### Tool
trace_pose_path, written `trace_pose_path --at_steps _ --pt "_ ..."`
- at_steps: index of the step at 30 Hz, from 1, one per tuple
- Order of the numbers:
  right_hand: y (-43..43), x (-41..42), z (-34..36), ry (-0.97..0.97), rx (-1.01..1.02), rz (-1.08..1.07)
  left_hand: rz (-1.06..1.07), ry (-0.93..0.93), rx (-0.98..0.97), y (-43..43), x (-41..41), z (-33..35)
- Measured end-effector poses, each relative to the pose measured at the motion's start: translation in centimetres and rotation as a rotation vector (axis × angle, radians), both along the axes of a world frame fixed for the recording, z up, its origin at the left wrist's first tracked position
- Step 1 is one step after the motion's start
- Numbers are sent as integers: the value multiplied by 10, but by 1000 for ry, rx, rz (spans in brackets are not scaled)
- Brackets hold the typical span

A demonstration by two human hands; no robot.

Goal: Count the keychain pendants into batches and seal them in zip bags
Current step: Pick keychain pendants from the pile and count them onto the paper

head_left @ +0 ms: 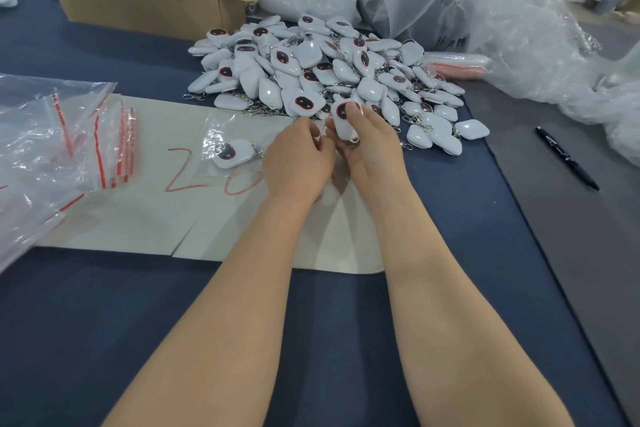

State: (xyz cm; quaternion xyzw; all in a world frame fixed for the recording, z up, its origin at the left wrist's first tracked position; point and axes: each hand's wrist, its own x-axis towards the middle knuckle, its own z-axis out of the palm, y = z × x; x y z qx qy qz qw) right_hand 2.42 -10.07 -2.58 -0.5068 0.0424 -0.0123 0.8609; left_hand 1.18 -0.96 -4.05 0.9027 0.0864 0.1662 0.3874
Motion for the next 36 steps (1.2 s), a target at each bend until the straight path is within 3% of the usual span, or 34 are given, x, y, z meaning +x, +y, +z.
trace_pose_path --at_steps 2,7,13,18,23,31,36 --pt "-1 1 0 19 51 -7 -2 -1 0 0 0 0" --pt "1 0 0 -41 -46 8 -2 4 -5 0 2 0" --pt "-1 1 1 11 64 10 0 -19 -33 1 2 0" --pt "1 -1 1 -35 -121 25 20 -32 -88 2 2 0" --pt "0 -1 4 -106 -169 -19 14 -39 -92 2 2 1" --pt "10 -7 10 -118 -754 -168 -12 -73 -177 2 2 2" --pt "6 -10 16 -64 -791 -196 46 -113 -365 4 3 7"
